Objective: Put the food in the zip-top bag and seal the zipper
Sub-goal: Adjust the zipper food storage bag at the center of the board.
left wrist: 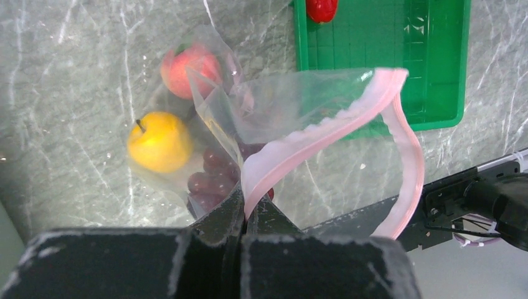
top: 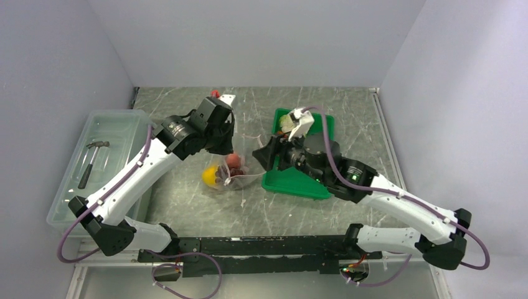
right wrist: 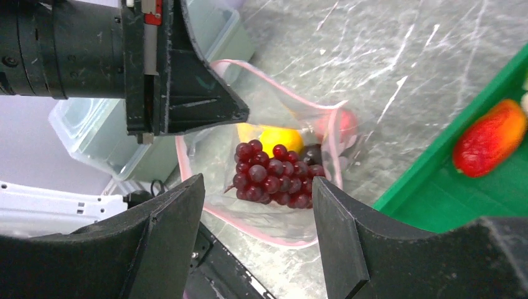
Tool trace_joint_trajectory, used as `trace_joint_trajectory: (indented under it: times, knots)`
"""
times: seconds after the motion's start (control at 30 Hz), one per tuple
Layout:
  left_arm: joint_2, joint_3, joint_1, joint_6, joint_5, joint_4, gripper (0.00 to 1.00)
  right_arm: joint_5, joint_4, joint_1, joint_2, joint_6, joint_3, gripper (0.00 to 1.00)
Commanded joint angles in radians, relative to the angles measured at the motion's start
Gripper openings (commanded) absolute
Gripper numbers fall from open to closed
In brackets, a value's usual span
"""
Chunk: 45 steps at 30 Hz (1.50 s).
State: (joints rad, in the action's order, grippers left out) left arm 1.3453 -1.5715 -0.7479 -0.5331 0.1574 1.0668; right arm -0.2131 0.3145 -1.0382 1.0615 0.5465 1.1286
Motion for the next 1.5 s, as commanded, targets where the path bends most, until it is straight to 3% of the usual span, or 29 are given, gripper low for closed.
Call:
trace_joint_trajectory:
  times: [0.0, 0.2, 0.3, 0.57, 0.73, 0.87, 1.0, 1.33, 1.47]
  knots:
    - [0.017, -0.185, 0.023, 0.064, 0.04, 0.033, 0.02, -0.135, 0.043, -0.005, -0.076, -0.027, 0.052, 0.68]
    - [0.144, -0.574, 0.047, 0.173, 0.171, 0.183, 0.02, -0.193, 0.09, -0.005, -0.131, -0.034, 0.072, 0.68]
    - [0.14, -0.592, 0.047, 0.183, 0.217, 0.199, 0.04, -0.195, 0.092, -0.005, -0.145, -0.029, 0.057, 0.68]
    - [0.064, -0.144, 0.049, 0.084, 0.182, 0.054, 0.01, -0.196, 0.093, -0.005, -0.126, -0.019, 0.029, 0.68]
    - [0.129, 0.143, 0.064, 0.016, 0.063, -0.125, 0.0, -0.18, 0.08, -0.005, -0.098, -0.016, 0.019, 0.68]
    - [0.248, 0.186, 0.068, -0.018, 0.027, -0.149, 0.0, -0.172, 0.094, -0.005, -0.083, -0.016, 0.034, 0.68]
    - [0.212, 0.107, 0.068, 0.005, 0.048, -0.132, 0.0, -0.183, 0.123, -0.005, -0.099, -0.017, 0.042, 0.68]
    - [0.125, -0.37, 0.069, 0.097, 0.135, 0.1, 0.02, -0.203, 0.131, -0.005, -0.118, -0.022, 0.032, 0.68]
    - [0.106, -0.44, 0.068, 0.112, 0.161, 0.15, 0.04, -0.204, 0.124, -0.005, -0.116, -0.023, 0.027, 0.68]
